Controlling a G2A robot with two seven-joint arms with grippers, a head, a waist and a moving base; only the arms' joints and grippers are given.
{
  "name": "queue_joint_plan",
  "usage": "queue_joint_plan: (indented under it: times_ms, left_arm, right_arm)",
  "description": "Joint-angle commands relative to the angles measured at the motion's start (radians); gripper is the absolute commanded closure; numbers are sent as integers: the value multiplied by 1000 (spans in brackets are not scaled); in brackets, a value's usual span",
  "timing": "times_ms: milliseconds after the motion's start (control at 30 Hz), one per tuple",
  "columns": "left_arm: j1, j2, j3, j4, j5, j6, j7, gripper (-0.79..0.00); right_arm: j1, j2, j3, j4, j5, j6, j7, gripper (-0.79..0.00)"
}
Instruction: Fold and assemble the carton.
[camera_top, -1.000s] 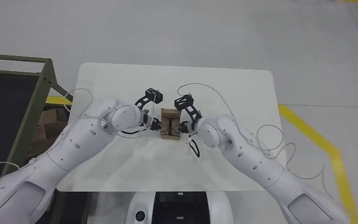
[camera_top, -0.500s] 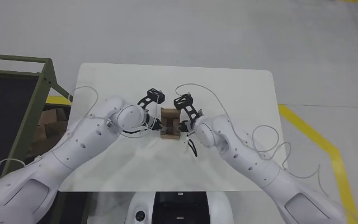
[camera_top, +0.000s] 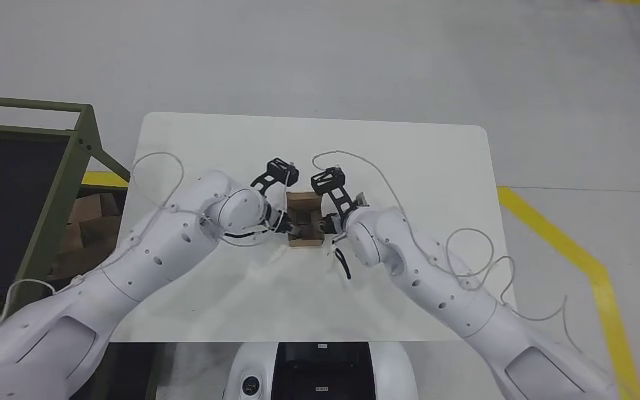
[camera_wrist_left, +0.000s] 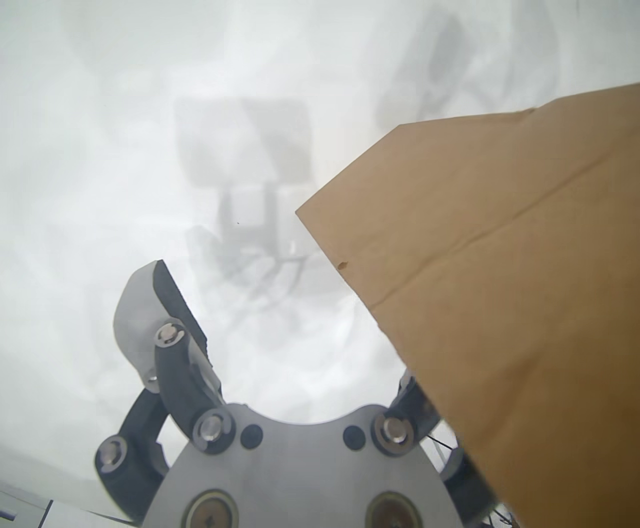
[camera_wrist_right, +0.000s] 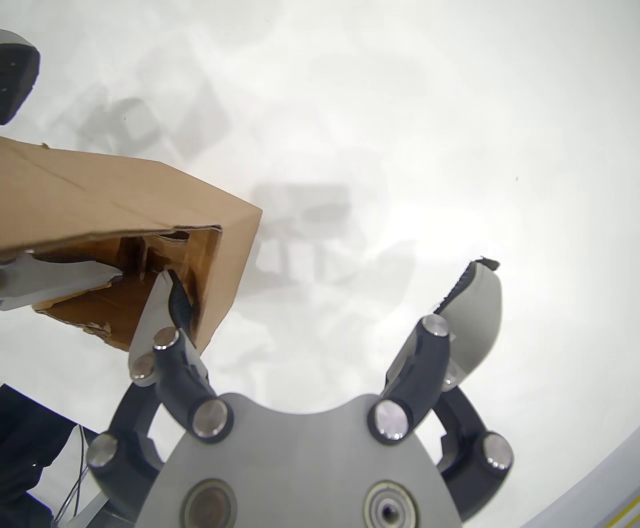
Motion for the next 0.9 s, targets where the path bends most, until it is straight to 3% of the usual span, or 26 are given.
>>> queue_joint_plan:
  times_ms: [0,867]
  left_arm:
    - [1,-3,-1,2,3,1,-2,-785]
    - [30,-29,-31,11,43,-12,-28,-785]
  right_arm:
    - [-4,-2,4,-1,-7,-2,-2,-785]
    - [-39,-33,36,0,-101,-16,28,-785]
